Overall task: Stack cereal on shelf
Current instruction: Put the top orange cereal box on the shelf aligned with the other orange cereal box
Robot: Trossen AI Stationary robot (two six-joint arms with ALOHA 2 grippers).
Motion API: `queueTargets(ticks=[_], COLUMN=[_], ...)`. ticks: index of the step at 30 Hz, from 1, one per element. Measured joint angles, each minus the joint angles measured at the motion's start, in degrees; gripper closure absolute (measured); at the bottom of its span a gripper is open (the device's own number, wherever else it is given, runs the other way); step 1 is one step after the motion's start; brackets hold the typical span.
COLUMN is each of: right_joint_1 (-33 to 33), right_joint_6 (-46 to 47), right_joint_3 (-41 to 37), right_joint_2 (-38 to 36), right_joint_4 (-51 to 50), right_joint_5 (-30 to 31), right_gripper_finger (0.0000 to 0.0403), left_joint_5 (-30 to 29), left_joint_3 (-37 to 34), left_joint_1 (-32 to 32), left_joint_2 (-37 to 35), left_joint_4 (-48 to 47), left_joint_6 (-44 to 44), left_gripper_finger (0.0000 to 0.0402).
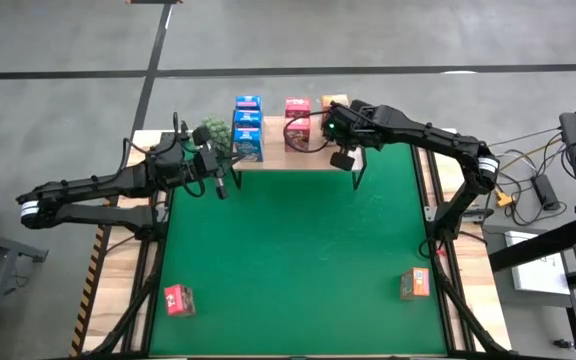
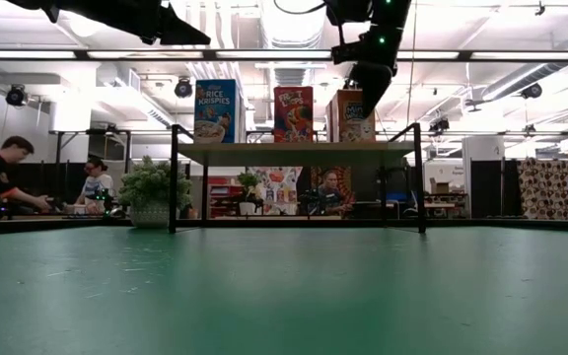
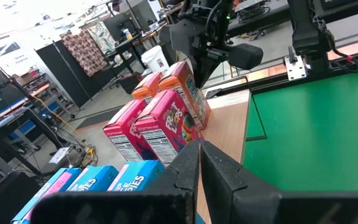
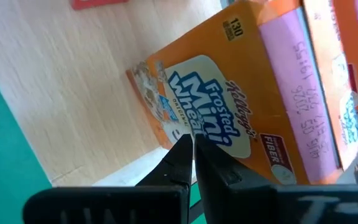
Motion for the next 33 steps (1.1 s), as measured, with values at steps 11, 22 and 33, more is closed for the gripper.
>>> queueTargets(ticks=[11, 22, 33], right_joint_1=[-0.02, 0.0, 0.05], right_joint_6=[-0.13, -0.94, -0.77], right_joint_3=[-0.16, -0.66, -0.66], right_joint_2=[0.0, 0.02, -0.06], right_joint_4=[1.77, 2.65, 2.43], right_joint_5=[-0.25, -0.46, -0.46], right_gripper_finger=[0.0394, 0.0394, 0.0394], left_joint_5=[-0.01, 0.0, -0.01], left_joint_3=[0.0, 0.0, 0.0], left_joint_1=[0.0, 0.01, 0.0], left_joint_2=[0.0, 0.0, 0.0], left_joint_4=[0.01, 0.02, 0.02], left_joint_6=[0.0, 0.0, 0.0], left_gripper_finger=[0.0402, 0.0402, 0.0402])
